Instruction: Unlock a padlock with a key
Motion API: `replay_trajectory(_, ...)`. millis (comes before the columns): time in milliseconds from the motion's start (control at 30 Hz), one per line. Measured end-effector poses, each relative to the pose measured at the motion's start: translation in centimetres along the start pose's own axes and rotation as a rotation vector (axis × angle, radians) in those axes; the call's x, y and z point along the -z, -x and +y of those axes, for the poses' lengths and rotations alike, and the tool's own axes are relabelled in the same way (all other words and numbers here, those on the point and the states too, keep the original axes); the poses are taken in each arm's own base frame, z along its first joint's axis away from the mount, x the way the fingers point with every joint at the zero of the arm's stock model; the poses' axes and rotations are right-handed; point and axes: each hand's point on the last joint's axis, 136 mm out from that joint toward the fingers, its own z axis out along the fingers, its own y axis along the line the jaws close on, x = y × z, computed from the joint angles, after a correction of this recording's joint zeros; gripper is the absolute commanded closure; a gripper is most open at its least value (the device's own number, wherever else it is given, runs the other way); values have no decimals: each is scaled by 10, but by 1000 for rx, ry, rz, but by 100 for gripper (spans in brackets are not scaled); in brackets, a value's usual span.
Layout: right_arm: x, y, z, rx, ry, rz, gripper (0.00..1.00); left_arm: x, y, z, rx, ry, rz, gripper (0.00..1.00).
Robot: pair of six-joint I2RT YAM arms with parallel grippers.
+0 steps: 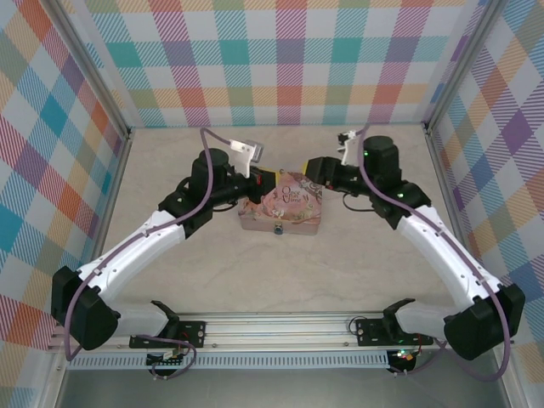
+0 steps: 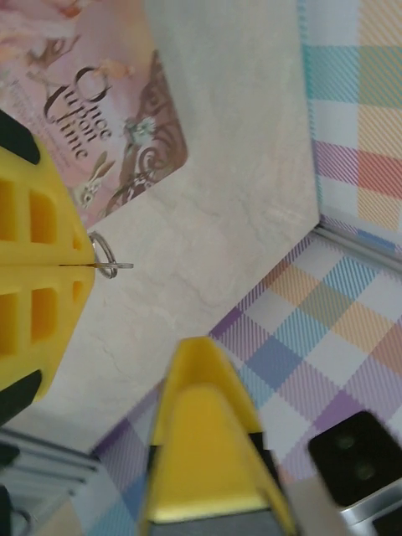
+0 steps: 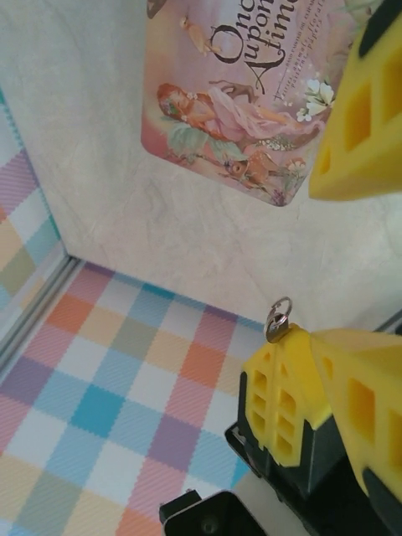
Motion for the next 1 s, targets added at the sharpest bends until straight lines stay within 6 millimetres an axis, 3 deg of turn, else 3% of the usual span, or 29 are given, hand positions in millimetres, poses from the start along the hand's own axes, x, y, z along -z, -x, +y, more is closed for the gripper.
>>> replay_trajectory(133,12,-3,1,-80,97,37,46,-1,0,-10,-252,-18,3,100)
replay_trajectory(367,14,-25,11,-246,200,164,48,-7,-21,-38,-787,-82,39,100)
replay_trajectory(467,15,-31,15,-300,224,210,51,-12,-25,-40,-966,-73,47,100)
replay_trajectory(700,10,-42,5,-424,191,278,57,-26,-33,-31,-1173,-22,76,100)
replay_trajectory(1000,3,-45,-2,-511,171,306,63,-28,-29,-36,-1249,-12,50,100)
